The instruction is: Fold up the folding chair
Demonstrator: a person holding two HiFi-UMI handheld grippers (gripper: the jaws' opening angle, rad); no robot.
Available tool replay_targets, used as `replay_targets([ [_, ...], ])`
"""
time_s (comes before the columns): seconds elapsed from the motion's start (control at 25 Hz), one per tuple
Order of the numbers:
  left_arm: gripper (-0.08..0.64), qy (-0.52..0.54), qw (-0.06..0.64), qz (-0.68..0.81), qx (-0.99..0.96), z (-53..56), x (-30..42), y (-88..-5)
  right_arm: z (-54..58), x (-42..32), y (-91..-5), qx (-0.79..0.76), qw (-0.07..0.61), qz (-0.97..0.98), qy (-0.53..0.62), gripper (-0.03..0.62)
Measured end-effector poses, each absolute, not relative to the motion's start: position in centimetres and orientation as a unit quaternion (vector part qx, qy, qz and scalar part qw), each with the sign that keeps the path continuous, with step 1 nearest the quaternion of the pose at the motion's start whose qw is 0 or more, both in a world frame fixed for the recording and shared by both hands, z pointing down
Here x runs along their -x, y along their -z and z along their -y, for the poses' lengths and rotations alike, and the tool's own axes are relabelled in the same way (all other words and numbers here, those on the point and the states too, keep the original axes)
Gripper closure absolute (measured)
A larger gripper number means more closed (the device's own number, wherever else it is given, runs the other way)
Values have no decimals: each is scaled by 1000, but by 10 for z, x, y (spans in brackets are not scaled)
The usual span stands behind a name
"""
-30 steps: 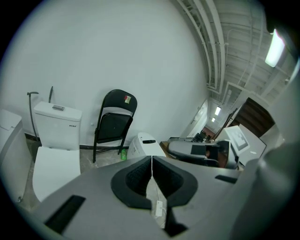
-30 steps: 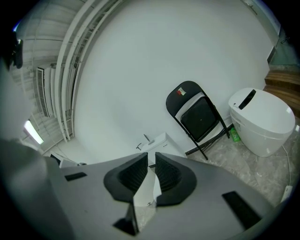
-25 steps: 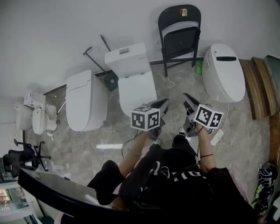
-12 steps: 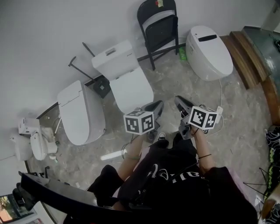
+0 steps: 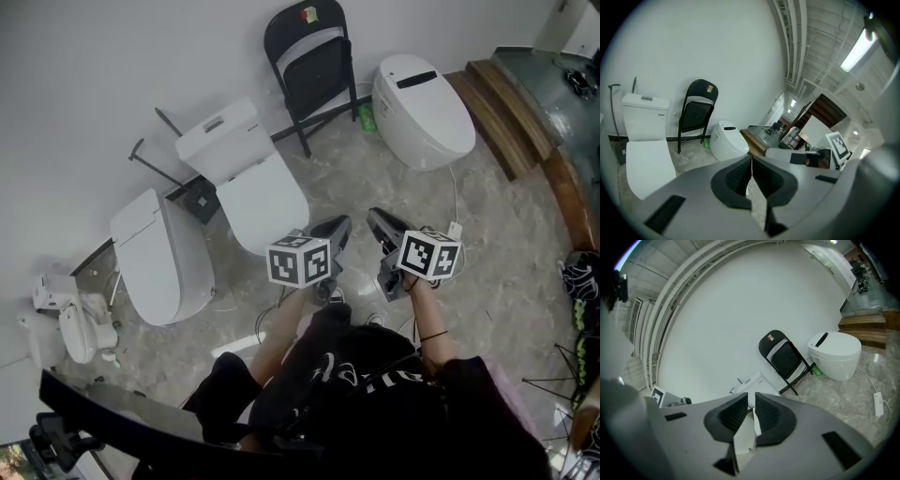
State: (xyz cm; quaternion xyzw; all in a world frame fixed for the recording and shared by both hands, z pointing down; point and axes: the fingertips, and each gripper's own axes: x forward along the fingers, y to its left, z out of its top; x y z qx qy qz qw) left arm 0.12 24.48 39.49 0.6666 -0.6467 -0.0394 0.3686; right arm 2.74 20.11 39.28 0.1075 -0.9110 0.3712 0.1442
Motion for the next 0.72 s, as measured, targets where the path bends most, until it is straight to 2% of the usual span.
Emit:
replay_targets([
  [0.4,552,26,361,652,-666,-239,-68,-384,-192,-85,-379,-95,139,918,-359,536],
  [0.72,552,33,354,662,-660,-239,-95,-377,-196,-109,-377,-80,147,922,-350,535],
])
